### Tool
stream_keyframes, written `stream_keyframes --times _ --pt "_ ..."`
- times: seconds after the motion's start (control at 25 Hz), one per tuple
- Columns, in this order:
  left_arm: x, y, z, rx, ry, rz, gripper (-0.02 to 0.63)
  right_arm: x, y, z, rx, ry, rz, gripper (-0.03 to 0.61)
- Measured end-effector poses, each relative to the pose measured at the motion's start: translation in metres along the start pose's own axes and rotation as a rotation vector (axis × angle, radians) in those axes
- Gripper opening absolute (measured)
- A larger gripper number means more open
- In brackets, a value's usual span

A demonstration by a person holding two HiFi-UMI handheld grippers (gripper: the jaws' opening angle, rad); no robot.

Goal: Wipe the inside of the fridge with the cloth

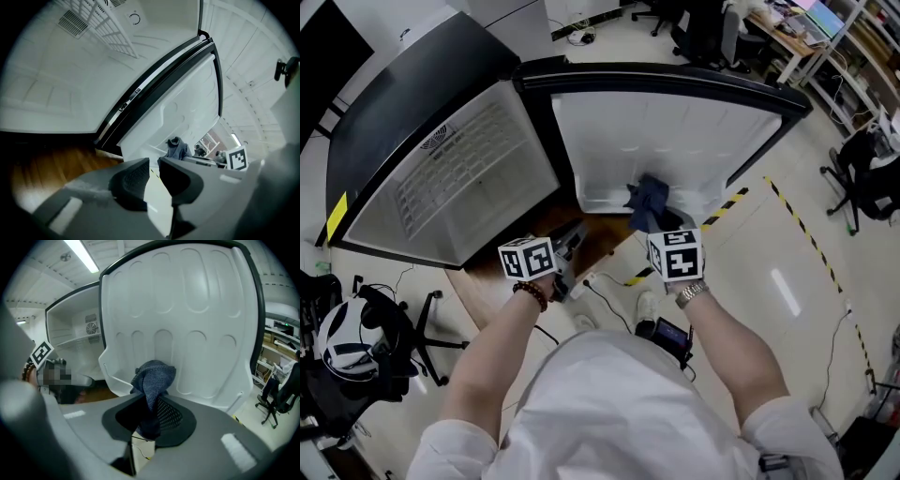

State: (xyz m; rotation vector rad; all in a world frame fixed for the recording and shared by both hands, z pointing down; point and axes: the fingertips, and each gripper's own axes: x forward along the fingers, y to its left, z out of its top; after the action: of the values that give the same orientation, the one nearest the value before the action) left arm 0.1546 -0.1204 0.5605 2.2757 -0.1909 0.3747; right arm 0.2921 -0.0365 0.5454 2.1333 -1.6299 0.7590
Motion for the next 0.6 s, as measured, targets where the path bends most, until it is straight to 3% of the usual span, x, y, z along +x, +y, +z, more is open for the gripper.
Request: stream_keyframes --times 0.6 --pt "0.011 -0.011 -0.010 0.014 0.015 0.007 0.071 -0.032 -0.087 -0.023 0.043 0.006 -0.135 0.063"
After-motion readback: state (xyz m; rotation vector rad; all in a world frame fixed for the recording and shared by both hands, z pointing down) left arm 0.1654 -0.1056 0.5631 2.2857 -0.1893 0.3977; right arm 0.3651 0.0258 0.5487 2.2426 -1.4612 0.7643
